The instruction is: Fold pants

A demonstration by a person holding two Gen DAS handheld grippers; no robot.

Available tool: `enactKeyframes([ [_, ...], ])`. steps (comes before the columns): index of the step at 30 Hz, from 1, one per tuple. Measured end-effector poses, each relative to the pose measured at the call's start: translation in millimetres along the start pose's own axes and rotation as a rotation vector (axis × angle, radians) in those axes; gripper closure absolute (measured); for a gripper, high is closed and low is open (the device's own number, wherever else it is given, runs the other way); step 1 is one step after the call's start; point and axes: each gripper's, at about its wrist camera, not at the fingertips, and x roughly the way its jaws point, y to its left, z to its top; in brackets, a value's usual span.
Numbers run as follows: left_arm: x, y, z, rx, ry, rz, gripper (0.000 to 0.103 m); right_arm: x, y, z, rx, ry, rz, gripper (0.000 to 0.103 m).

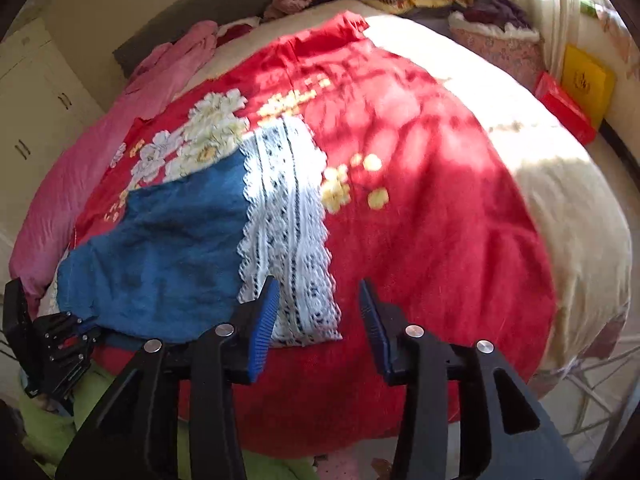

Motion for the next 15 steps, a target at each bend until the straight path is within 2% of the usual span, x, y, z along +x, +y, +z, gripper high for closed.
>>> enactKeyframes([
  [2, -0.5, 0.5, 0.0, -0.001, 0.000, 0.003, 0.102, -3.7, 27.4, 0.6, -0.114, -0.015, 0.050, 0.053],
  [6, -3.4, 1.1, 0.0, -0.007, -0.010, 0.001, 0.103, 19.8, 93.0, -14.4, -0.332, 0.056, 0.165, 0.052],
  [10, -6.0, -4.2, -3.6, 0.013, 0.005, -0.016, 0.103, 51.6, 129.6, -25.2, -0.393, 0.141, 0.258, 0.052],
  [14, -0.2, -5.1, -8.9, 0.019, 0.050, -0.017, 0.100, 82.5, 131.4, -38.5, -0.429, 0.274, 0.187, 0.052],
  [15, -1.1, -3.6, -9.2, 0.013, 0.051, -0.020, 0.096, 86.7, 127.4, -41.2, -0.422, 0.294, 0.181, 0.052],
])
